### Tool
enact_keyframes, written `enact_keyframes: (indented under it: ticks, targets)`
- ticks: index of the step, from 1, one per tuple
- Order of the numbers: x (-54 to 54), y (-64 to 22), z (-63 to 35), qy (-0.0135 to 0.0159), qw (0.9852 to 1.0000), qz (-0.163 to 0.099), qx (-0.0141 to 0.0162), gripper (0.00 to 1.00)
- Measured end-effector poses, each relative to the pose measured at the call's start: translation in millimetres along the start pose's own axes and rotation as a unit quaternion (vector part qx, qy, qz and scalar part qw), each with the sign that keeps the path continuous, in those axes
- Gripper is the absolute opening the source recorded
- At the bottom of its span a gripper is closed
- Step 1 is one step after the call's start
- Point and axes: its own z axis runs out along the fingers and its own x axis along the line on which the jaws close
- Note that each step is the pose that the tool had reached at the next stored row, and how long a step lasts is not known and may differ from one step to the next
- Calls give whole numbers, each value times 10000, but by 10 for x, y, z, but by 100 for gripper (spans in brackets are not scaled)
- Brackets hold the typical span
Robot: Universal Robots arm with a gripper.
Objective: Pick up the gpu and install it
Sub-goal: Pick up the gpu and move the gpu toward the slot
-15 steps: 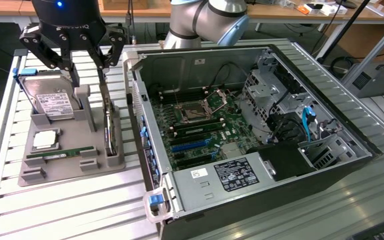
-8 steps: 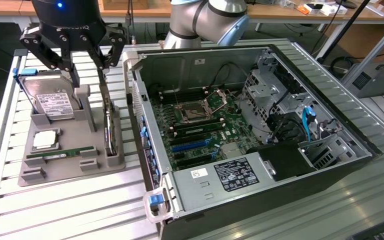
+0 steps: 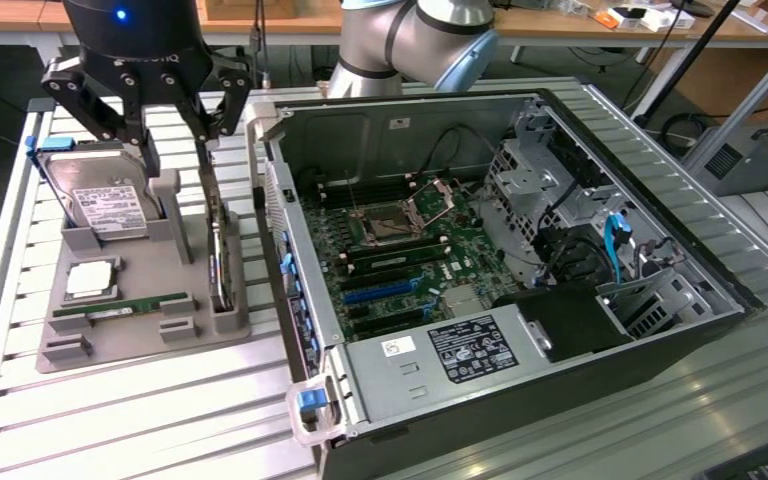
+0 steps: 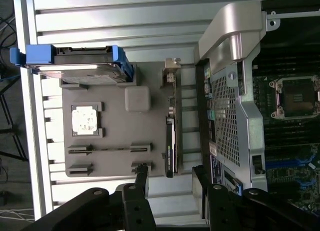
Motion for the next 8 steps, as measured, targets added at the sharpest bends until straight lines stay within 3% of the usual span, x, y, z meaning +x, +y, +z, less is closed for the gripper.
enact_keyframes:
  ticks: [8]
  targets:
    - [1, -2, 41, 0, 10000, 0, 0, 48]
